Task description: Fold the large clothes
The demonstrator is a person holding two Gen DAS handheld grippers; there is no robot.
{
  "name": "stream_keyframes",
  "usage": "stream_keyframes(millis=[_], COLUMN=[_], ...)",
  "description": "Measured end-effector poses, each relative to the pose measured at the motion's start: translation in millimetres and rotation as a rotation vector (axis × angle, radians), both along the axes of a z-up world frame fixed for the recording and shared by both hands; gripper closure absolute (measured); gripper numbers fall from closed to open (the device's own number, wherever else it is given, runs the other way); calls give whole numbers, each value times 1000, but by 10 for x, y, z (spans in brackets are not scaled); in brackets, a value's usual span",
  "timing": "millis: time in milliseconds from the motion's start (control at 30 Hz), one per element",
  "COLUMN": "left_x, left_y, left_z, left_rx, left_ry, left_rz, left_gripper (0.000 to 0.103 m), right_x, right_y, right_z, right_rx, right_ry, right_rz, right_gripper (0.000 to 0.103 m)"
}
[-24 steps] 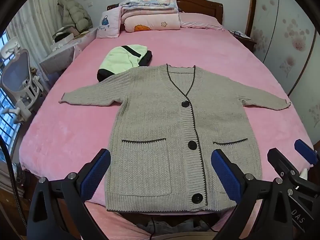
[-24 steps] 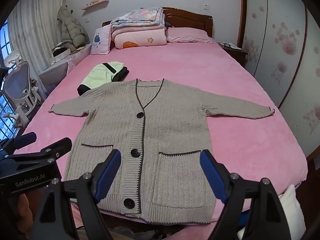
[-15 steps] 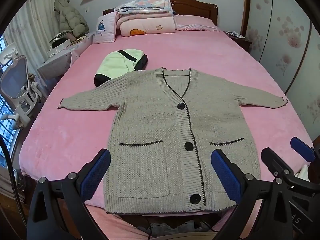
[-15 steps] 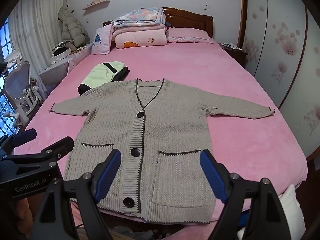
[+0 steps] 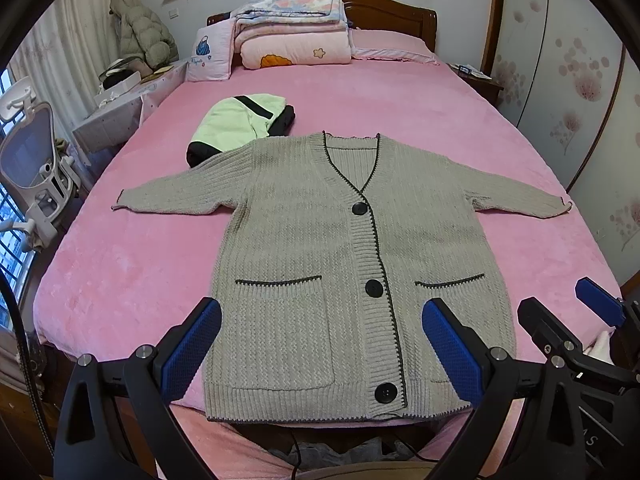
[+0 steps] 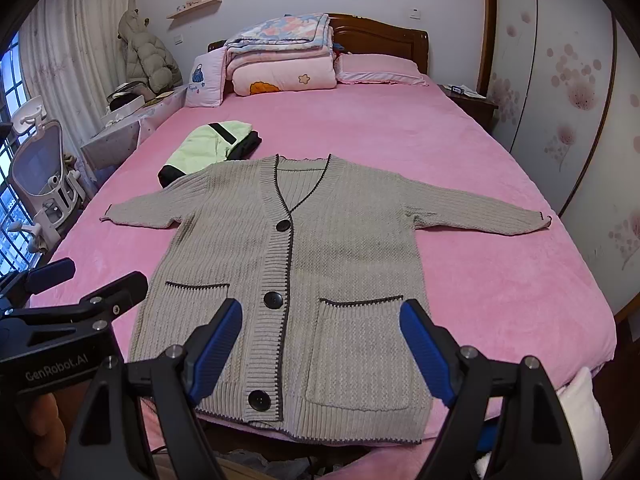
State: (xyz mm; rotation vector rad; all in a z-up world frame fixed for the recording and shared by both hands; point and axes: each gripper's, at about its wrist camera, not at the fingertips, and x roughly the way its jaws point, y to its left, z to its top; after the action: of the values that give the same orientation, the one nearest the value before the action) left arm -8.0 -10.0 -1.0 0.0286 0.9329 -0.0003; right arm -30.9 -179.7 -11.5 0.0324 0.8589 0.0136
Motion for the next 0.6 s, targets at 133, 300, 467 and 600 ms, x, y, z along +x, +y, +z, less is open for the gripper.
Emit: stream_keyframes(millis=[133,300,467,600], left_x=[1,-6,-9,-13], left_y=[8,3,12,15], left_z=[-15,-16,-13,-15], left_rx=[-3,-4,-3,-2], left_ry=[12,19,21,21], left_rz=[1,1,2,0], left_gripper=[3,3,3,3], right_x=[10,6,7,1], right_y=[-10,1,3,15], right_z=[-22,-45,-53,-53], right_rx=[2,0,1,1], right_ry=[7,8,12,13], right_rz=[2,5,6,5], right_gripper=[21,21,21,21])
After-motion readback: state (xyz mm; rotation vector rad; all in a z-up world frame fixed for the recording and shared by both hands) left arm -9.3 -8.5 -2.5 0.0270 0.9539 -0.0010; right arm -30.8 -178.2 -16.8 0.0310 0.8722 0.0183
